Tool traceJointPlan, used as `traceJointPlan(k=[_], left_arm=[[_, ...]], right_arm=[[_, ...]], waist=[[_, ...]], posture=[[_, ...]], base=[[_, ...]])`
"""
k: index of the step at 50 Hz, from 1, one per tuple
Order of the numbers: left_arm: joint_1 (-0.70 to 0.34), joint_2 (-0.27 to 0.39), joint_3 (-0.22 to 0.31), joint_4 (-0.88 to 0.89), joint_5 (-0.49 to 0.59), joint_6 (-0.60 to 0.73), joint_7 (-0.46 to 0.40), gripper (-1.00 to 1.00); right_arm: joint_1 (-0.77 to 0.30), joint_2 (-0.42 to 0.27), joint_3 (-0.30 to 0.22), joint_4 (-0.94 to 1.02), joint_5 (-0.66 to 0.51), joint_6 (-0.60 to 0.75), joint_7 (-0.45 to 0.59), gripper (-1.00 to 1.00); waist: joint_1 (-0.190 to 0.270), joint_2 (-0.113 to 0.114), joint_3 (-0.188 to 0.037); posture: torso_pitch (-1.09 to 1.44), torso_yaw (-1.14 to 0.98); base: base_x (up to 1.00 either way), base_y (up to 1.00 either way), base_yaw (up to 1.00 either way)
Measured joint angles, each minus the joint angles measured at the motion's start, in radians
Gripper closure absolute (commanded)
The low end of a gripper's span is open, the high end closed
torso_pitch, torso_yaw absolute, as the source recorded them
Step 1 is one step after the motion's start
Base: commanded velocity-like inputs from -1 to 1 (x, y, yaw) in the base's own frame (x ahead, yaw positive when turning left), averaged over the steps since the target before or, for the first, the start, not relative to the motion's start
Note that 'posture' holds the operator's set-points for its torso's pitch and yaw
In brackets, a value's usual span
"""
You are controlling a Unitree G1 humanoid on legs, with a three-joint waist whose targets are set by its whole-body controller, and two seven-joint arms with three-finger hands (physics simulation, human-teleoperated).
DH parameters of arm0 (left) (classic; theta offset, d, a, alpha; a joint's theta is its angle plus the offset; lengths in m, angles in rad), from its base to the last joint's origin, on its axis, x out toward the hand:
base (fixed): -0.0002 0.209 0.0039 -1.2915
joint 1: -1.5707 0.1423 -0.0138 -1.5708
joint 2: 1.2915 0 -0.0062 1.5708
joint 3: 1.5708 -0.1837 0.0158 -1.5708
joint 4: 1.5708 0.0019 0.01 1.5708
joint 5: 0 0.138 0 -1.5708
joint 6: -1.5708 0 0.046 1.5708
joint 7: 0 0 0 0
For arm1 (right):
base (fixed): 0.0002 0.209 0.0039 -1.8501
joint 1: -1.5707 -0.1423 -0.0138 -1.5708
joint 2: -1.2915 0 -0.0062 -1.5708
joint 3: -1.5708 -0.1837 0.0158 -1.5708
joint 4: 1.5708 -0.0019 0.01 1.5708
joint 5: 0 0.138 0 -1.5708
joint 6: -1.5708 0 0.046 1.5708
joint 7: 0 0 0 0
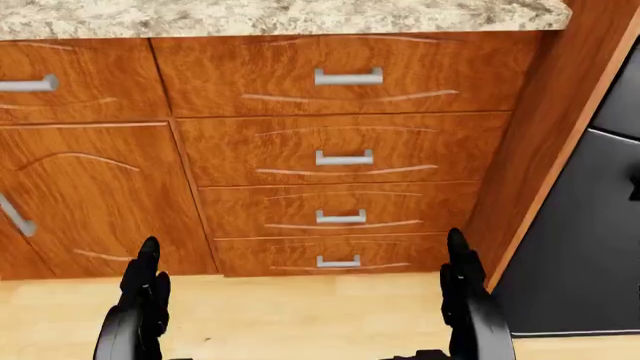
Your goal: Close the lid of the electric kettle.
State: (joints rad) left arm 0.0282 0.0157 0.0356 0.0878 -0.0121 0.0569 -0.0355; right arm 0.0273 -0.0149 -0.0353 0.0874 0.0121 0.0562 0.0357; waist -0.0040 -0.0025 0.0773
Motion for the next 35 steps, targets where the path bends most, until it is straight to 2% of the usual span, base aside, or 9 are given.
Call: traceJointPlan(k=[1, 3, 5, 16, 19, 23, 29, 32, 35], left_arm=[[-0.007, 0.001, 0.002, -0.006, 0.0, -0.006, 0.002, -1.0], [-0.035, 0.004, 0.008, -0.033, 0.003, -0.035, 0.01, -1.0], [-0.04, 0.003, 0.008, -0.035, 0.003, -0.057, 0.014, -1.0], [-0.034, 0.002, 0.003, 0.009, 0.01, -0.041, 0.016, -1.0], [-0.054, -0.002, -0.01, -0.082, 0.03, 0.055, 0.042, -1.0], [-0.229, 0.003, 0.009, -0.277, 0.001, 0.301, 0.063, -1.0], [-0.534, 0.004, 0.036, -0.154, -0.043, 0.534, 0.116, -1.0], [-0.688, 0.007, 0.05, -0.158, -0.109, 0.686, 0.19, -1.0], [-0.858, 0.062, 0.077, -0.17, -0.184, 0.783, 0.251, -1.0]], right_arm=[[-0.002, -0.005, 0.004, -0.012, -0.003, -0.003, 0.003, -1.0], [-0.026, -0.01, 0.007, -0.041, -0.012, -0.027, 0.012, -1.0], [-0.032, -0.004, 0.012, -0.032, -0.018, -0.047, 0.018, -1.0], [-0.02, -0.002, 0.011, 0.005, -0.038, -0.005, 0.018, -1.0], [-0.041, 0.008, 0.015, -0.034, -0.035, 0.053, 0.001, -1.0], [-0.156, 0.017, 0.031, -0.109, -0.034, 0.239, -0.036, -1.0], [-0.517, -0.073, -0.051, -0.117, -0.034, 0.43, -0.121, -1.0], [-0.63, -0.107, -0.062, -0.089, -0.032, 0.491, -0.127, -1.0], [-0.739, -0.13, -0.08, -0.079, 0.004, 0.592, -0.124, -1.0]], waist=[[-0.001, -0.004, -0.01], [0.005, -0.004, -0.06], [0.006, -0.011, -0.041], [0.008, -0.003, -0.061], [0.007, -0.007, -0.06], [0.006, -0.005, -0.066], [0.014, 0.0, -0.084], [0.008, -0.012, -0.074], [0.003, -0.012, -0.062]], posture=[[0.0, 0.0], [0.0, 0.0], [0.0, 0.0], [0.0, 0.0], [0.0, 0.0], [0.0, 0.0], [0.0, 0.0], [0.0, 0.0], [0.0, 0.0]], base=[[0.0, 0.0, 0.0], [0.0, 0.0, 0.0], [0.0, 0.0, 0.0], [0.0, 0.0, 0.0], [0.0, 0.0, 0.0], [0.0, 0.0, 0.0], [0.0, 0.0, 0.0], [0.0, 0.0, 0.0], [0.0, 0.0, 0.0]])
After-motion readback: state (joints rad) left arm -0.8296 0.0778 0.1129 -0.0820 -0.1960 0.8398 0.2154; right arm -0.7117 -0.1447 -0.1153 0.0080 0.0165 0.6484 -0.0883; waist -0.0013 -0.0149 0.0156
